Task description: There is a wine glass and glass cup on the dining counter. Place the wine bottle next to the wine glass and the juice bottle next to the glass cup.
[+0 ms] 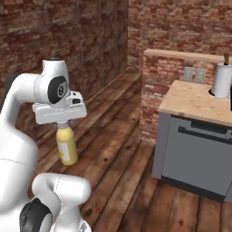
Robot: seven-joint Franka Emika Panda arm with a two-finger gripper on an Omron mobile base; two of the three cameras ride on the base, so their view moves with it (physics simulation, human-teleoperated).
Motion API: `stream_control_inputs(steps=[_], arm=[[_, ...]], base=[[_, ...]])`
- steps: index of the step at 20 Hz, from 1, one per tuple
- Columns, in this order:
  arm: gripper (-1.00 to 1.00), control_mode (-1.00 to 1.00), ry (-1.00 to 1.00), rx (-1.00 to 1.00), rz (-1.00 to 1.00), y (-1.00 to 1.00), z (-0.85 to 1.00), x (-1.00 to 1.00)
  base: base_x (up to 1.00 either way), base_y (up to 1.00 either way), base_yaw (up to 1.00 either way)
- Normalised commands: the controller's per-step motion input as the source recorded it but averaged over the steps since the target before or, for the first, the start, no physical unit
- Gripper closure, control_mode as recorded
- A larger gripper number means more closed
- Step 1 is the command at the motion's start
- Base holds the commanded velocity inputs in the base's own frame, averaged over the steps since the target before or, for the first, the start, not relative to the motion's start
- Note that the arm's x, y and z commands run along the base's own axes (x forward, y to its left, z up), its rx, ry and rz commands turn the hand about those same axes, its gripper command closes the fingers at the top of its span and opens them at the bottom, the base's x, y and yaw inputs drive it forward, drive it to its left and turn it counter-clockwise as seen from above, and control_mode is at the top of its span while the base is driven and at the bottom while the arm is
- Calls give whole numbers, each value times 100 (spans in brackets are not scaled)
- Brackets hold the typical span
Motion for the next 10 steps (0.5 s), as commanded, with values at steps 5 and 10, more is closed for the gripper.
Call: stream_control_inputs(steps=[5, 10], arm=[[100, 100, 0, 0, 0, 0, 0, 0], [100, 100, 0, 0, 0, 0, 0, 0]], base=[[78, 39, -1], [80, 36, -4]])
